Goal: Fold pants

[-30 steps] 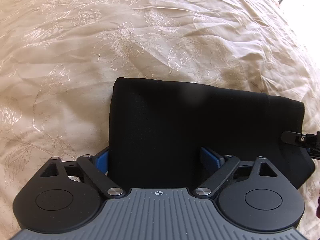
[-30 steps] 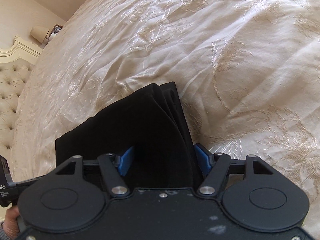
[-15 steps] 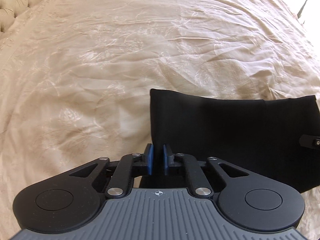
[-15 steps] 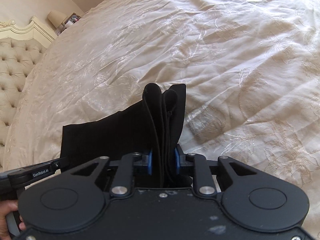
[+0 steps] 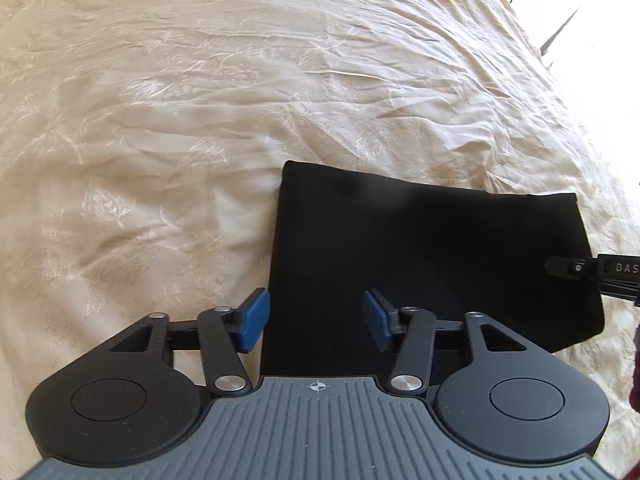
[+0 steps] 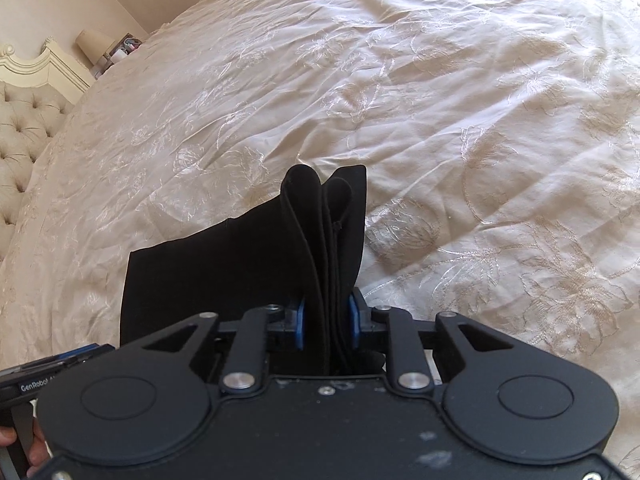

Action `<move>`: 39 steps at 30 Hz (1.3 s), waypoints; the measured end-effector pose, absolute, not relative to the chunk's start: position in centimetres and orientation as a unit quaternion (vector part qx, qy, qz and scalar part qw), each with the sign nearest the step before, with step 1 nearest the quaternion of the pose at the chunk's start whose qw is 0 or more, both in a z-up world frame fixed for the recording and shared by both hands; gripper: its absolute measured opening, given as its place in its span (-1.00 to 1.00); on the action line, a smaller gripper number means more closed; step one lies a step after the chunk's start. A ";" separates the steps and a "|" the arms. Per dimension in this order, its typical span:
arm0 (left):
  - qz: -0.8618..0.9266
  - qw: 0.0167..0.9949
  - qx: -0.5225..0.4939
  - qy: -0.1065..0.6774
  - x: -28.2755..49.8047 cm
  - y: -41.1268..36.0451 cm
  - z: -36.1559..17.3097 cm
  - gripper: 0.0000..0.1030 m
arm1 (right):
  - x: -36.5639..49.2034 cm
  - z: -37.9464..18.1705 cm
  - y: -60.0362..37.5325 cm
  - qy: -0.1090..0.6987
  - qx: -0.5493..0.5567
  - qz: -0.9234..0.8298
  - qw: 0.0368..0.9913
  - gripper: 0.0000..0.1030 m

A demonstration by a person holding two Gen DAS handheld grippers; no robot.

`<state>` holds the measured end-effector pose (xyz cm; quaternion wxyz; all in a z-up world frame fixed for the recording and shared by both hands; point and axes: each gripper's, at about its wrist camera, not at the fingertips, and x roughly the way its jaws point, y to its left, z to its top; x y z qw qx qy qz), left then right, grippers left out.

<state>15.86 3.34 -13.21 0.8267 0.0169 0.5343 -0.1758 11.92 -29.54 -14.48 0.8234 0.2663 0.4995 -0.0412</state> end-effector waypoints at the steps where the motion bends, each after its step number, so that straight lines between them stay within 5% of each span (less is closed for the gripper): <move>1: -0.179 0.826 0.030 0.534 16.1 2.7 -13.6 0.35 | 11.8 -14.4 -29.5 0.501 0.263 -0.043 0.824 -0.57; 6: -0.183 0.809 0.070 0.554 17.9 0.8 -16.6 0.43 | 12.0 -14.5 -29.3 0.507 0.251 -0.045 0.823 -0.56; 11: -0.193 0.793 0.037 0.577 19.1 0.9 -19.1 0.99 | 12.6 -15.5 -29.8 0.519 0.249 -0.046 0.816 -0.52; 24: -0.121 0.810 -0.034 0.573 19.5 0.6 -20.2 1.00 | 14.4 -19.2 -30.8 0.549 0.252 -0.051 0.795 -0.21; 34: -0.114 0.794 -0.026 0.596 20.3 0.2 -19.9 1.00 | 14.8 -19.7 -31.2 0.551 0.262 -0.049 0.791 -0.17; 39: -0.131 0.802 0.007 0.583 19.7 -0.5 -18.8 0.63 | 14.6 -19.4 -31.2 0.551 0.260 -0.049 0.792 -0.17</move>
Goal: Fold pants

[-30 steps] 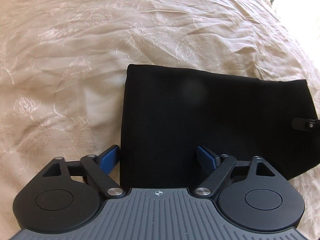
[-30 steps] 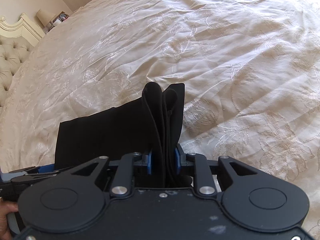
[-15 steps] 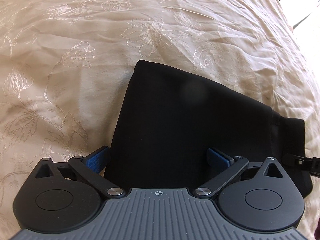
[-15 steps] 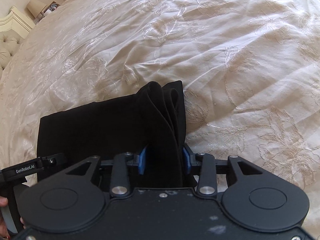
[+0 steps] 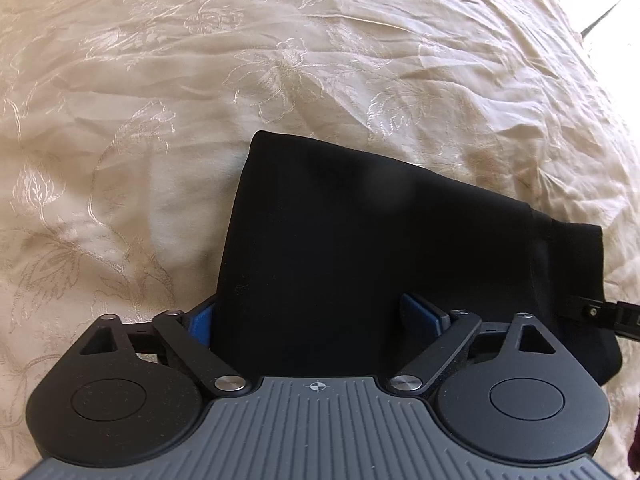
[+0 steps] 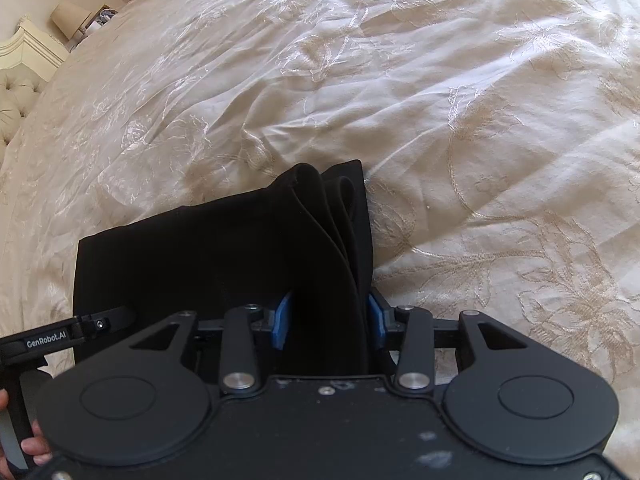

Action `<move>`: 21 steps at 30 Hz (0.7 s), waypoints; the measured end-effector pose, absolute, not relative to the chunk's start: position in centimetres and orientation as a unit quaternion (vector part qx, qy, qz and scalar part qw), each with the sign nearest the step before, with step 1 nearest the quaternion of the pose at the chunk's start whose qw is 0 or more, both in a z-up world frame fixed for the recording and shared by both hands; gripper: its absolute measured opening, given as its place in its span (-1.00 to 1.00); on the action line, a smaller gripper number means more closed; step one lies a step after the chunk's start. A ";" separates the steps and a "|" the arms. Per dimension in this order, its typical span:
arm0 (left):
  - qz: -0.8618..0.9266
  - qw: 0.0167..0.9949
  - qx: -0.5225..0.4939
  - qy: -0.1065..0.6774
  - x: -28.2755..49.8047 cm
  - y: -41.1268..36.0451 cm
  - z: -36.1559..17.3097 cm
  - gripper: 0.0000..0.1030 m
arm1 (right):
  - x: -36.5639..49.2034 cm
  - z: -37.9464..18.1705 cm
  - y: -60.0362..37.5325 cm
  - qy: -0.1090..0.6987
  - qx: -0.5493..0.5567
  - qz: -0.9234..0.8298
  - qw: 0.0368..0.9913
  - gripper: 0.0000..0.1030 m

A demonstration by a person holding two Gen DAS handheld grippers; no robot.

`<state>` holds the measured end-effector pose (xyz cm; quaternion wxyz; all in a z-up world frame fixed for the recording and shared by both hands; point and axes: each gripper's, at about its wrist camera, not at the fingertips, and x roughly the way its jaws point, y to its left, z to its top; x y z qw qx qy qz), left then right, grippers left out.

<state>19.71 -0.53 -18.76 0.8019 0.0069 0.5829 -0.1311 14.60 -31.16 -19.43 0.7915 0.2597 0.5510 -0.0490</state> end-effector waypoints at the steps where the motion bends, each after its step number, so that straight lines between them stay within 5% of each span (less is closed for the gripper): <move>1: -0.130 0.804 0.007 0.580 19.6 -0.4 -18.4 0.45 | 14.6 -19.4 -31.2 0.551 0.259 -0.049 0.792 -0.18; 3: -0.128 0.806 -0.001 0.578 19.5 0.3 -17.8 0.14 | 14.6 -19.3 -31.1 0.550 0.257 -0.050 0.793 -0.20; 5: -0.124 0.806 -0.007 0.578 19.6 0.6 -17.2 -0.40 | 14.6 -19.1 -31.1 0.549 0.254 -0.049 0.795 -0.21; 7: -0.136 0.801 -0.021 0.583 19.8 1.0 -16.7 -0.63 | 14.5 -18.9 -31.0 0.548 0.252 -0.051 0.796 -0.22; 13: -0.153 0.811 0.044 0.563 18.6 -1.1 -15.8 -0.63 | 14.4 -18.3 -30.5 0.547 0.244 -0.059 0.799 -0.23; 17: -0.173 0.794 0.038 0.582 19.4 -1.2 -17.9 0.05 | 14.4 -18.5 -30.6 0.547 0.246 -0.059 0.798 -0.23; 19: -0.174 0.784 0.017 0.596 20.1 -1.3 -18.2 -0.06 | 14.5 -18.6 -30.6 0.549 0.241 -0.057 0.798 -0.23; 21: -0.159 0.788 0.004 0.595 20.1 -1.0 -17.3 -0.56 | 14.6 -18.6 -30.6 0.549 0.241 -0.056 0.798 -0.23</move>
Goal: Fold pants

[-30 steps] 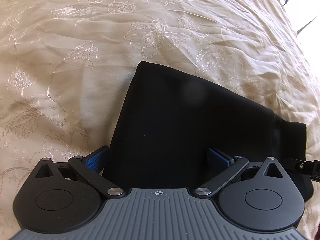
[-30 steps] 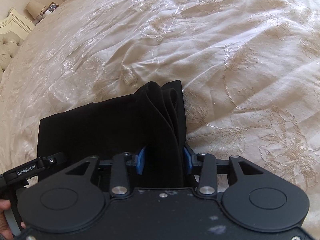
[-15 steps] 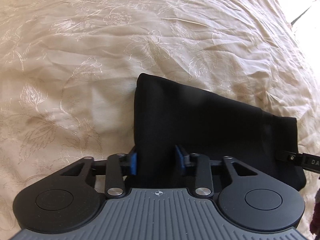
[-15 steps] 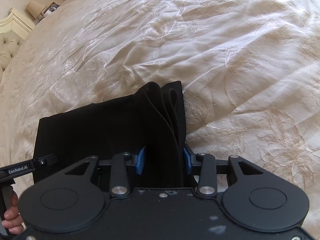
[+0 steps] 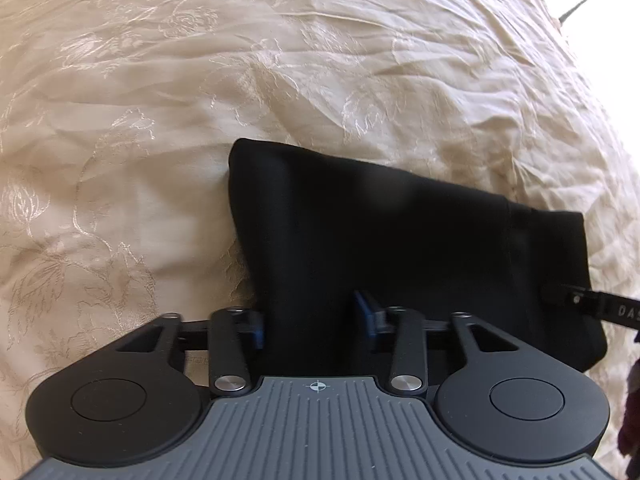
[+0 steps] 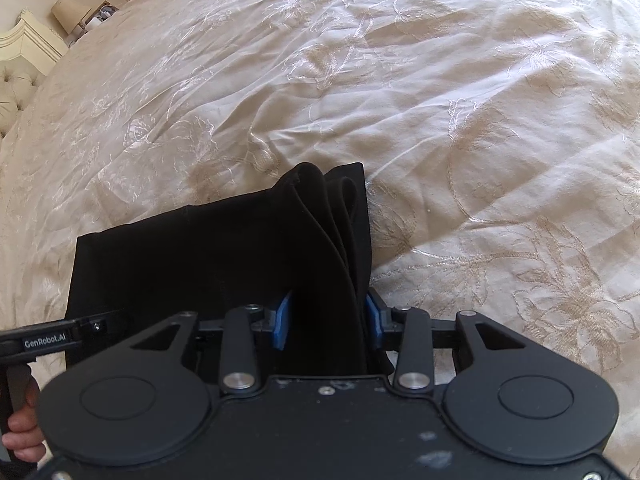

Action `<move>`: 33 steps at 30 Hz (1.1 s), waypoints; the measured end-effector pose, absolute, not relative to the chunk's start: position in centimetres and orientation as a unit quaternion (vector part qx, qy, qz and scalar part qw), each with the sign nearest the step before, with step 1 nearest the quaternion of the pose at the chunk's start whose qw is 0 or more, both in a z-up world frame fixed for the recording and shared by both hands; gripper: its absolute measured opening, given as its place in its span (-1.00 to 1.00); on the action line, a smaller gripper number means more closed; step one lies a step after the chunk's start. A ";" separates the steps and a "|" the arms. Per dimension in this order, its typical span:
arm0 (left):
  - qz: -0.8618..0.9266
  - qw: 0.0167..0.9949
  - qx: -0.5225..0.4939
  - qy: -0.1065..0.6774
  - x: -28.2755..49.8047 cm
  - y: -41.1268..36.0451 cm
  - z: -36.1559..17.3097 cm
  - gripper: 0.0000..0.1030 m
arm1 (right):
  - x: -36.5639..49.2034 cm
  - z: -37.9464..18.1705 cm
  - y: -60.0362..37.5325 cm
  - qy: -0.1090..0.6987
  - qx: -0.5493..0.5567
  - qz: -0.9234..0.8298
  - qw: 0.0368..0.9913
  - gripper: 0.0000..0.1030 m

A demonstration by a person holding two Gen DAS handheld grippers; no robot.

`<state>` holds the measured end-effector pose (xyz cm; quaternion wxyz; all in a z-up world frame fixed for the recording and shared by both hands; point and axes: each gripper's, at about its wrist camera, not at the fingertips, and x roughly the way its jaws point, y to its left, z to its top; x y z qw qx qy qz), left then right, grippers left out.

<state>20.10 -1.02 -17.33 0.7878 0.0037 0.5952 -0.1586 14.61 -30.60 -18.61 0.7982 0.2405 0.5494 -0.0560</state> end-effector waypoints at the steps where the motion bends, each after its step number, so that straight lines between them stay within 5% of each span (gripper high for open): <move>1: -0.156 0.791 0.003 0.592 19.9 -0.8 -16.8 -0.68 | 14.6 -18.5 -30.5 0.550 0.240 -0.057 0.798 -0.23; 8: -0.137 0.818 0.001 0.558 17.6 1.7 -13.7 -0.75 | 15.1 -16.7 -29.1 0.544 0.258 -0.026 0.798 -0.52; 24: 0.031 0.821 -0.050 0.568 17.4 28.1 -12.0 -0.75 | 21.7 -16.0 -2.2 0.568 0.194 0.177 0.780 -0.54; 33: 0.053 0.817 -0.103 0.565 17.5 33.7 -13.6 -0.49 | 23.3 -16.9 2.6 0.575 0.136 0.115 0.799 -0.23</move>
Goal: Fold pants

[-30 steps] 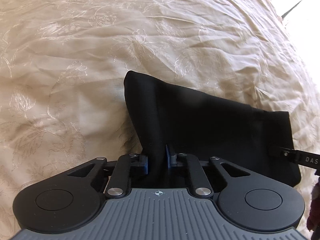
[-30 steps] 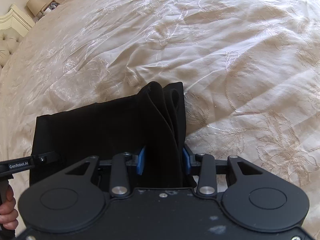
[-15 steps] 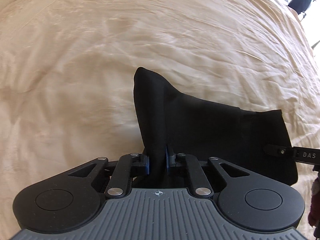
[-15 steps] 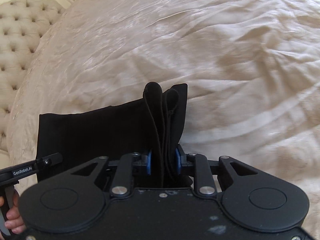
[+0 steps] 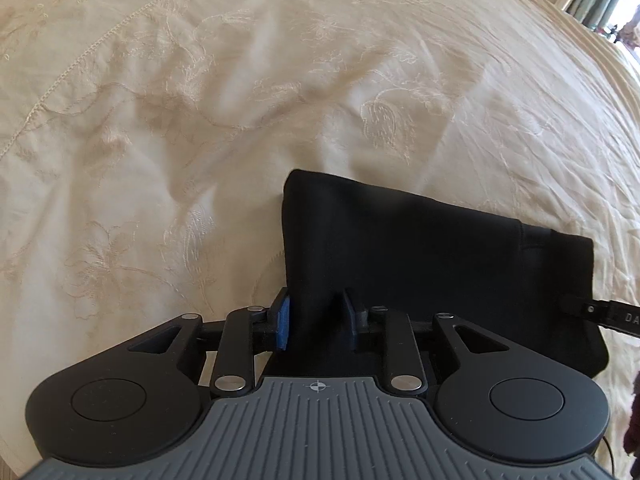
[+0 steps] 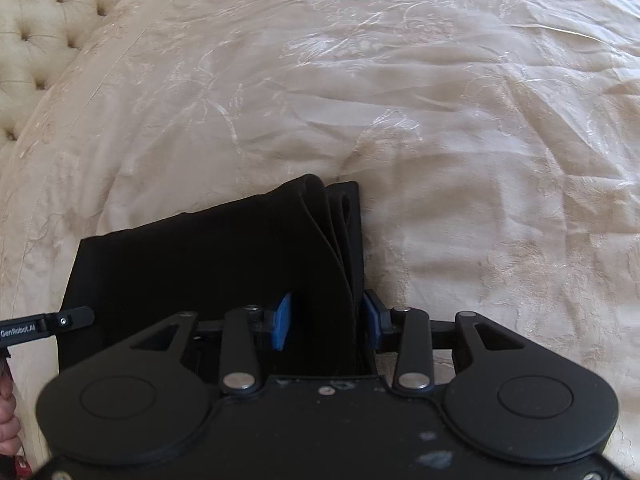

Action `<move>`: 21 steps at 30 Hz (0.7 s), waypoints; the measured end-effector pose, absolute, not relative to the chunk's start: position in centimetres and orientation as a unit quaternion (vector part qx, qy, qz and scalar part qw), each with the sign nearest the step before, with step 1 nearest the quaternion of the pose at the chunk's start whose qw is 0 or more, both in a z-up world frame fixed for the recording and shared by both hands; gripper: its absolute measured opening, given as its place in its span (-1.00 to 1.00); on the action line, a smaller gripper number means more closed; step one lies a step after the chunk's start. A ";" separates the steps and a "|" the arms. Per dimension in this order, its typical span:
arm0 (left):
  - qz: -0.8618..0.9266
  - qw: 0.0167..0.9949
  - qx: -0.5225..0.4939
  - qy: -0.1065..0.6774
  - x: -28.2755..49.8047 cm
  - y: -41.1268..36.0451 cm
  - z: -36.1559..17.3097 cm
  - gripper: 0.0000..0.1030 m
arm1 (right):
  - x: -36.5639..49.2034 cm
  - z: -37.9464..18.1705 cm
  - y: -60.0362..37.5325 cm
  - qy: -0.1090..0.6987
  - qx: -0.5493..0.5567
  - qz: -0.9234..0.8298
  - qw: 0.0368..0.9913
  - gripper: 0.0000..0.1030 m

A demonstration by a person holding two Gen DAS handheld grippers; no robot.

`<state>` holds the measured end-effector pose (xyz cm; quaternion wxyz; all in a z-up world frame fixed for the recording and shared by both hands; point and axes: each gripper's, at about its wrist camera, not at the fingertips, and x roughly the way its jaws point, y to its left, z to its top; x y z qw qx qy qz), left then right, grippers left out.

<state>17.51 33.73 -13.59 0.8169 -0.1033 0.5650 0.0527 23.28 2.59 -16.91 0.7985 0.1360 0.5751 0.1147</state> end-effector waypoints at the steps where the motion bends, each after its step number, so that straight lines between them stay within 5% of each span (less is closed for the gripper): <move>1: 0.057 0.821 -0.100 0.559 17.3 33.9 -13.2 -0.49 | 23.1 -16.5 2.3 0.571 0.137 0.103 0.803 -0.23; 9: 0.070 0.838 -0.063 0.537 15.2 32.8 -10.8 -0.50 | 19.5 -10.4 2.5 0.483 0.089 0.095 0.866 -0.23; 21: 0.083 0.806 -0.033 0.585 13.1 30.2 -14.3 -0.49 | 16.4 -14.3 6.3 0.557 -0.003 0.128 0.820 -0.33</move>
